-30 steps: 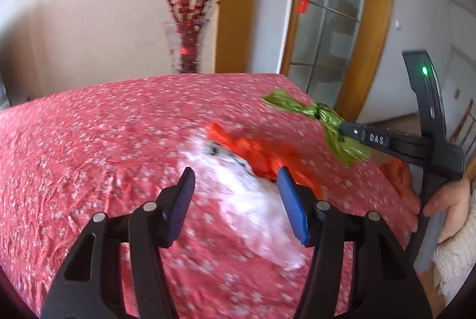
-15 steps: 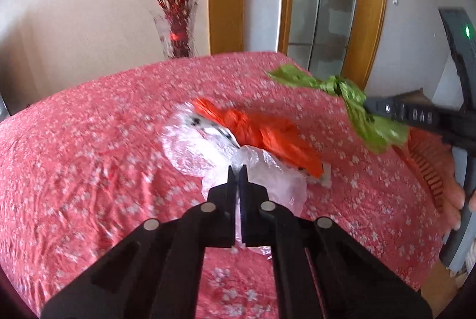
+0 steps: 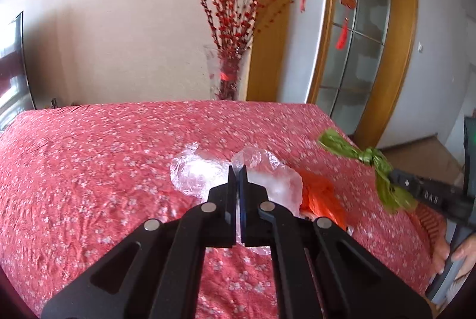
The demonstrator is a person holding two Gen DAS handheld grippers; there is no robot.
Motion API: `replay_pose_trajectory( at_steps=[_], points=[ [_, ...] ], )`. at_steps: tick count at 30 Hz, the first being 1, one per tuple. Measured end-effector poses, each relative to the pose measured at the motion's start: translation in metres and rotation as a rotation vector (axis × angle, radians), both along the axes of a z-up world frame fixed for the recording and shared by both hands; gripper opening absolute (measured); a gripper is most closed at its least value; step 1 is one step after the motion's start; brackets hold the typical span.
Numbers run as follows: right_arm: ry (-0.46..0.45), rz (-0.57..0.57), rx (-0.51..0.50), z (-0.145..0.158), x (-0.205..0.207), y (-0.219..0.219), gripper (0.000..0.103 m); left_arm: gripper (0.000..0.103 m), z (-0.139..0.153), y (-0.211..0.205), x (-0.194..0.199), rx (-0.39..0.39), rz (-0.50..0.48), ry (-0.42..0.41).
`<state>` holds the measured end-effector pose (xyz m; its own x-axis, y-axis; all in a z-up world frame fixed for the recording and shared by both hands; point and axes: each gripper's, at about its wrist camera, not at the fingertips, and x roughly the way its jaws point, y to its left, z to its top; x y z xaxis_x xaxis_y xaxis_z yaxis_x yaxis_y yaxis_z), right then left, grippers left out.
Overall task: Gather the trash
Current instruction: 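Grasp the green bag with the right gripper while the left gripper grasps bubble wrap, then carry the green bag and bubble wrap over the basket and open both grippers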
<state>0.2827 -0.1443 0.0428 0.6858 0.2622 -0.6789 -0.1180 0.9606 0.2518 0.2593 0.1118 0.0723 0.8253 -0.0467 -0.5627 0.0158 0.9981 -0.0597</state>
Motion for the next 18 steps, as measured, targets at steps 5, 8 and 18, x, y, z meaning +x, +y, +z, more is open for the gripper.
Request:
replay_pose_trajectory(
  at_steps=[5,8,18],
  points=[
    [-0.022,-0.013,0.007,0.011,-0.007,-0.008,0.002,0.003,0.014,0.0,-0.003,-0.01,0.004,-0.027],
    [-0.035,-0.027,0.015,0.017,-0.013,-0.016,0.002,0.003,0.022,-0.005,-0.005,-0.015,-0.003,-0.045],
    [-0.081,-0.126,0.045,0.035,-0.046,-0.069,0.002,0.003,0.049,-0.061,-0.008,-0.057,-0.1,-0.087]
  ],
)
